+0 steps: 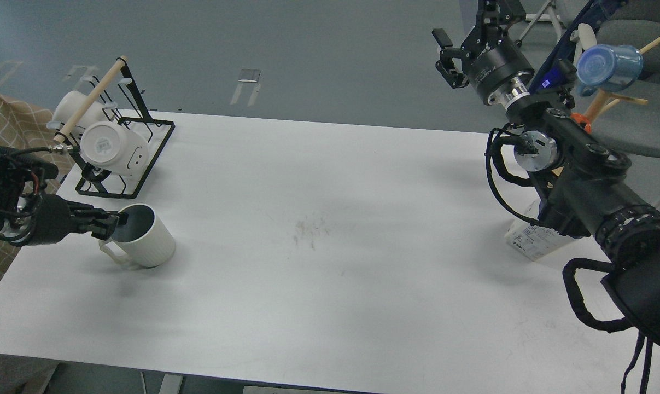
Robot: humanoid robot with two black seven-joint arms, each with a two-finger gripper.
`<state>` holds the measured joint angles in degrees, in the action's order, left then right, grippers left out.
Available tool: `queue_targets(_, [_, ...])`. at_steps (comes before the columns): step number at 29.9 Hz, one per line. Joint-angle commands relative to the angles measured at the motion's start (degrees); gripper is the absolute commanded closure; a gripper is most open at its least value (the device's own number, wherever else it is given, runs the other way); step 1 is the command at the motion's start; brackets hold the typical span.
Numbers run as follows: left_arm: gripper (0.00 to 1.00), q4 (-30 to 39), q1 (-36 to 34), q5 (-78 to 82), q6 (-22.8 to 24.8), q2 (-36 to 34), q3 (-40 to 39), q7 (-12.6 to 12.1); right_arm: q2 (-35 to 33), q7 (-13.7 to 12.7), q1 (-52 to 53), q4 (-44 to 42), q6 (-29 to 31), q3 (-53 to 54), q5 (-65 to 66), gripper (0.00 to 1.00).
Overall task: Place cup and milk with both arms
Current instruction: 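Grasp the white mug with the left gripper, then carry the white mug with the left gripper to the table center and set it down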
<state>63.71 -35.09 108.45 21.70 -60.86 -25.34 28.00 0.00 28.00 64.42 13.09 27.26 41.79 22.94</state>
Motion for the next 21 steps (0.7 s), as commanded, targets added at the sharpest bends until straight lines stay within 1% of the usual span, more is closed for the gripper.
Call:
queue_targets(1, [1.00,2.28,-0.94,0.01,0.00,-0.74,-0.14,0.00,0.00,0.00,0.00,0.00,-0.01,0.05,0.00,0.00])
queue_targets(3, [1.00,4.74,-2.08,-0.08,0.00,-1.79,-0.14,0.00,0.00,0.00,0.09,0.00,-0.01,0.05,0.00,0.00])
queue_targets(5, [1.00,9.13,-4.36,-0.26,0.18,-4.60,-0.32,0.00,0.00,0.00,0.35,0.00,-0.10,0.05,0.00,0.00])
queue_targets(7, [1.00,11.85,-5.94,-0.26,0.18,-5.23,-0.41,0.00,0.00,0.00,0.61,-0.09,-0.10,0.05,0.00,0.00])
queue_targets(11, [1.00,17.22,-8.58,-0.17,0.27,-5.41,-0.41,0.00,0.00,0.00,1.67,-0.09,-0.27,0.05,0.00,0.00])
queue_targets(13, [1.00,21.17,-11.56,-0.17,0.70,-4.71,-0.41,0.00,0.00,0.00,3.60,-0.26,-0.71,0.05,0.09,0.00])
queue_targets(16, [1.00,22.59,-14.11,-0.08,1.41,-4.26,-0.23,0.00,0.00,0.00,5.79,-0.44,-0.80,0.05,0.00,0.00])
queue_targets(17, [1.00,22.59,-14.74,-0.08,1.76,-3.65,-0.23,0.00,0.00,0.00,6.41,-0.44,-0.80,-0.04,0.09,0.00])
queue_targets(19, [1.00,21.72,-17.10,0.36,3.95,2.12,-0.14,0.00,0.00,0.00,8.43,-0.79,-1.15,-0.13,0.09,0.00])
queue_targets(21, [1.00,21.02,-18.08,0.62,5.53,4.95,0.03,0.00,0.00,0.00,9.49,-0.79,-1.68,-0.30,0.09,0.00])
